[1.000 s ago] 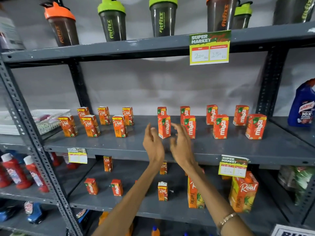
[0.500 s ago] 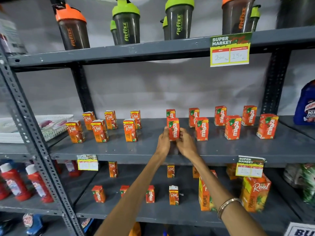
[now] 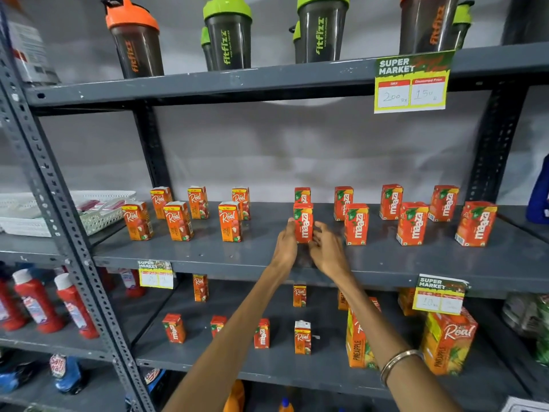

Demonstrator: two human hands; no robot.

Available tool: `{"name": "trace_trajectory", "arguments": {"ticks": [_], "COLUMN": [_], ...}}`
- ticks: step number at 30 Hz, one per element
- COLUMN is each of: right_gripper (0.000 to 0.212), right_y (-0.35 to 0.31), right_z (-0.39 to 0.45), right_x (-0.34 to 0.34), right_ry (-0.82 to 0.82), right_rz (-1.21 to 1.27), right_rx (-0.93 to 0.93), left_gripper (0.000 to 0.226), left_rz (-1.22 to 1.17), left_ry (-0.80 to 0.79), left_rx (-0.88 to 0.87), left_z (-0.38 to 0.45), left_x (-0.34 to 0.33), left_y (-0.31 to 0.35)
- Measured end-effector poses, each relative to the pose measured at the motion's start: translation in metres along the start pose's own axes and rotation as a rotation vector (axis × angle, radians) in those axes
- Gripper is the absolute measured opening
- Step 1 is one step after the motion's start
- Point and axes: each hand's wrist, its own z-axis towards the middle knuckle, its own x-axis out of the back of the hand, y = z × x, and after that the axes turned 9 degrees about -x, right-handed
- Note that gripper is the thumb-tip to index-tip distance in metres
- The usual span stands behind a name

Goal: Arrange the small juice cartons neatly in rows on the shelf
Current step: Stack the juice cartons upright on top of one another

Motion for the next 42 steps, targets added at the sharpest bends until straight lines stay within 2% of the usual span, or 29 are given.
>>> {"name": "trace_trajectory", "arguments": {"ticks": [5, 9, 12, 14, 16, 18, 21, 23, 25, 28, 30, 33, 42], "right_gripper": [0.052, 0.064, 0.055, 0.047, 0.043, 0.041, 0.045, 0.053, 0.066, 0.081, 0.065, 0.039, 0.037], "right_y": [-0.001, -0.003, -0.005, -0.014, -0.03, -0.054, -0.097, -0.117, -0.135, -0.153, -0.156, -0.156, -0.15], "right_z": [-0.001, -0.01, -0.032, -0.051, -0.063, -0.068, -0.063, -0.052, -0.038, -0.018, -0.007, 0.003, 0.004], "right_x": [0.001, 0.002, -0.008, -0.03, -0.057, -0.093, -0.16, -0.197, -0.233, -0.268, -0.28, -0.294, -0.301], "right_ry": [0.04, 0.1, 0.353, 0.416, 0.369, 0.259, 0.033, -0.102, -0.153, -0.148, -0.133, -0.143, -0.124], "right_rz": [-0.017, 0.006, 0.077, 0.1, 0.101, 0.13, 0.185, 0.17, 0.113, 0.115, 0.143, 0.116, 0.02], "right_rx": [0.007, -0.01, 0.14, 0.303, 0.406, 0.421, 0.329, 0.215, 0.105, -0.033, -0.058, -0.053, -0.038], "left_gripper": [0.05, 0.047, 0.047, 0.048, 0.045, 0.041, 0.043, 0.047, 0.053, 0.058, 0.058, 0.06, 0.064], "left_rz": [-0.003, -0.011, -0.003, -0.002, 0.021, 0.062, 0.109, 0.134, 0.148, 0.149, 0.131, 0.105, 0.093], "left_ry": [0.012, 0.059, 0.075, 0.108, 0.155, 0.25, 0.407, 0.455, 0.427, 0.268, 0.17, 0.131, -0.024], "left_rx": [0.029, 0.022, -0.089, -0.2, -0.308, -0.379, -0.416, -0.395, -0.33, -0.158, -0.096, -0.065, -0.047], "left_z": [-0.001, -0.018, -0.043, -0.061, -0.074, -0.081, -0.075, -0.061, -0.045, -0.023, -0.014, 0.001, 0.004], "left_x": [-0.004, -0.003, 0.015, 0.042, 0.076, 0.121, 0.201, 0.243, 0.279, 0.306, 0.31, 0.317, 0.328], "left_y": [0.007, 0.017, 0.023, 0.022, 0.02, 0.019, 0.017, 0.016, 0.015, 0.012, 0.011, 0.009, 0.004]}}
